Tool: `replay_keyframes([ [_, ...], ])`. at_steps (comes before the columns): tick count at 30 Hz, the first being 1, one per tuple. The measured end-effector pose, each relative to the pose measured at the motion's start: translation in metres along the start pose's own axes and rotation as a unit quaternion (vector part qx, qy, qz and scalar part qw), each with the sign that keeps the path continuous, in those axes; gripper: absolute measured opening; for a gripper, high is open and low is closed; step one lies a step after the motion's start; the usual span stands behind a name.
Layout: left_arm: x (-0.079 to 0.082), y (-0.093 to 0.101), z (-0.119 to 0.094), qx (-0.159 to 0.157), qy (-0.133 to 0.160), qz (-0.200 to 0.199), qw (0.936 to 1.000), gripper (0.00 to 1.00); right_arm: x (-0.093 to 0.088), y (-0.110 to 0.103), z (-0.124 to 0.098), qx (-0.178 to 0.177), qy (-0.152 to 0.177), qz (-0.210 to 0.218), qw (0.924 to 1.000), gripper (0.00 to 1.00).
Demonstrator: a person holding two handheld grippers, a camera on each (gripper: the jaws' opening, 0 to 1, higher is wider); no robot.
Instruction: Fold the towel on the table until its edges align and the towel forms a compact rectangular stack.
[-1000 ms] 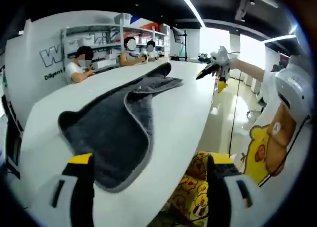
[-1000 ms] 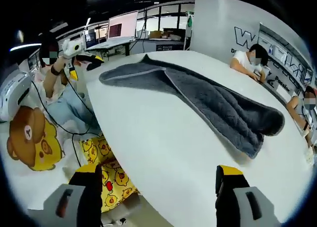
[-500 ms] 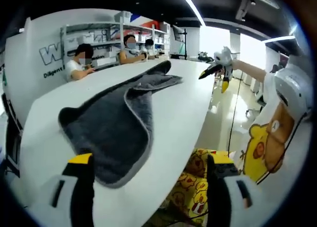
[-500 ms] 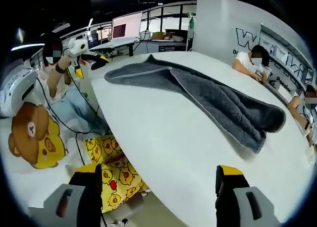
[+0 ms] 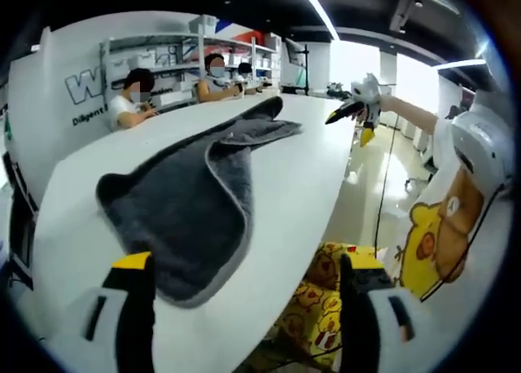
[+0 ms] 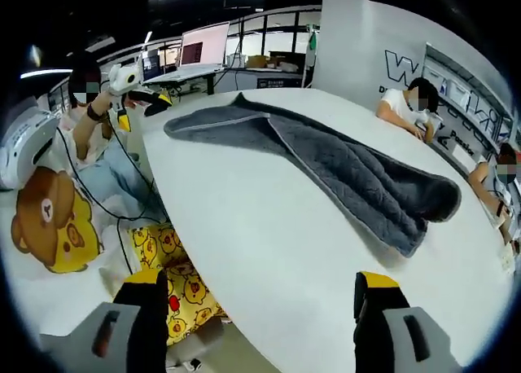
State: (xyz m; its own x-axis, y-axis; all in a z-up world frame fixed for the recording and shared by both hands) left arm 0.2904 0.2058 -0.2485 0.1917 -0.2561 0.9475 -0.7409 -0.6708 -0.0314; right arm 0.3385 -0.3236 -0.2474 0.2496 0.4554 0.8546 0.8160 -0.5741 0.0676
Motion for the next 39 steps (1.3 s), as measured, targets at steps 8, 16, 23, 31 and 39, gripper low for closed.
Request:
replay_keyframes([
  [8,0.001,0.003,0.0,-0.001,0.001,0.001,1.0,0.99,0.005,0.039,0.009,-0.016,-0.018,-0.02,0.9995,0.83],
  [16,0.002,0.003,-0.004,0.008,0.003,-0.001,1.0,0.99,0.016,0.077,0.023,-0.023,-0.054,-0.072,0.9957,0.61],
  [23,0.002,0.004,-0.004,0.009,0.003,-0.002,0.9999,0.99,0.015,0.11,0.042,-0.022,-0.118,-0.127,0.9846,0.42],
  [31,0.001,0.003,-0.005,0.015,0.004,-0.008,0.9998,0.99,0.014,0.132,0.061,-0.009,-0.168,-0.156,0.9733,0.28],
  [39,-0.001,0.002,-0.002,0.017,0.004,-0.012,0.9998,0.99,0.012,0.142,0.073,0.009,-0.199,-0.172,0.9647,0.12],
])
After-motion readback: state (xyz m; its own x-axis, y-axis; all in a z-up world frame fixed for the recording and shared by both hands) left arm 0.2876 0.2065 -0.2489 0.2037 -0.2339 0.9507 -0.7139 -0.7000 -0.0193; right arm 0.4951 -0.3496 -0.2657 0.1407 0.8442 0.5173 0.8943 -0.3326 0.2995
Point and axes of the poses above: the point that each gripper's makers call its tool centre point, and the gripper's own axes: z roughly forward along the fingers, y roughly to its right, x roughly out of its top, the point moved 10 cm from there along -z, roughly backward along the fingers, and after that the axes turned 14 degrees about y, right-handed, at the moved point
